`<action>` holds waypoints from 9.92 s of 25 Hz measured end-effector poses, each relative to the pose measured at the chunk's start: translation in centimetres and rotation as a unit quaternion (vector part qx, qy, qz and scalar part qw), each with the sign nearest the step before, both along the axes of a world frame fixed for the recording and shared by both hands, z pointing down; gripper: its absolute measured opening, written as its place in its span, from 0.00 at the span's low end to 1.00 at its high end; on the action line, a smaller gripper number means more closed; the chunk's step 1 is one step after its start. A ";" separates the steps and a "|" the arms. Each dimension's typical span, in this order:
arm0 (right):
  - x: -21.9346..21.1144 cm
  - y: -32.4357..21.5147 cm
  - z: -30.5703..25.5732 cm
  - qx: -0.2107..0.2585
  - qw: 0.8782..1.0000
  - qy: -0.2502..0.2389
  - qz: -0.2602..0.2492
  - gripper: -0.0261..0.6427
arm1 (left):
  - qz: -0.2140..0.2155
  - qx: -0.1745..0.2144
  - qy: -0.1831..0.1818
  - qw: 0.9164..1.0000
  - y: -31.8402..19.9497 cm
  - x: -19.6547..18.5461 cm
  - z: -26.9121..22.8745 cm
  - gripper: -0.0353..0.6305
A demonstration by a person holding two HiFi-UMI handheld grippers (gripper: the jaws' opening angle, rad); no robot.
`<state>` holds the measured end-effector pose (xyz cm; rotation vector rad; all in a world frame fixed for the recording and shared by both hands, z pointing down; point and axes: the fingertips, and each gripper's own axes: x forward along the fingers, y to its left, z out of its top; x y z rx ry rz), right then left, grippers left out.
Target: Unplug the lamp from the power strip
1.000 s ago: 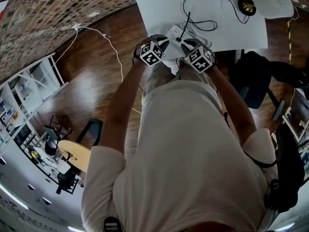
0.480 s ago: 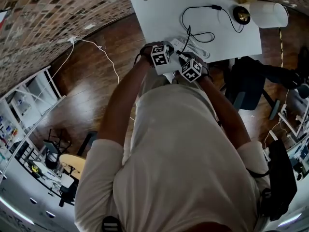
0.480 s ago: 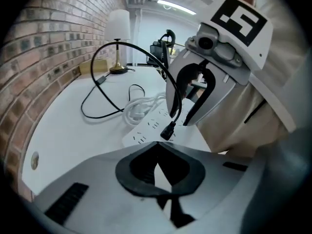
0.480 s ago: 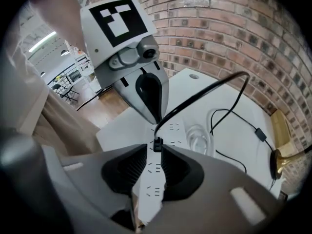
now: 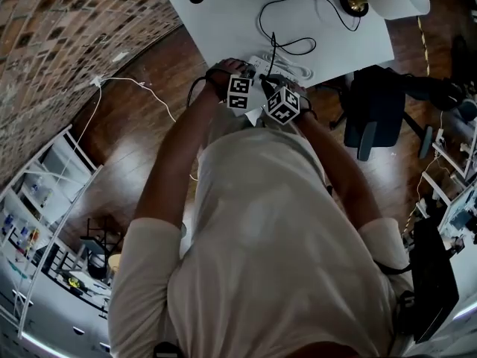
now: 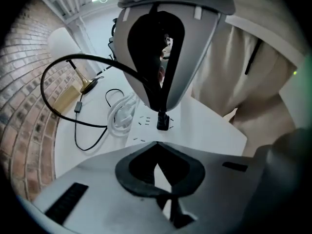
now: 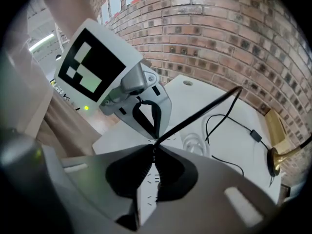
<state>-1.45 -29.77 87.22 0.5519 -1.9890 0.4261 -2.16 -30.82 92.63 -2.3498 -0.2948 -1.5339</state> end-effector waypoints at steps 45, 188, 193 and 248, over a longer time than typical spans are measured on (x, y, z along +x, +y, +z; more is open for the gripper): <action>6.7 -0.7 -4.7 -0.058 0.996 -0.006 0.074 0.06 | -0.163 -0.041 -0.033 0.985 -0.1 0.1 -0.4 0.06; 21.3 39.8 -23.1 0.134 0.910 -0.303 0.250 0.16 | -0.624 -0.187 0.492 0.577 45.8 -9.6 -31.4 0.06; 20.2 39.7 -24.4 0.158 0.909 -0.279 0.265 0.16 | -0.602 -0.190 0.486 0.604 43.7 -11.6 -32.1 0.06; 13.7 40.1 -21.1 0.139 0.942 -0.189 0.238 0.17 | -0.517 -0.221 0.391 0.729 41.4 -10.8 -28.4 0.06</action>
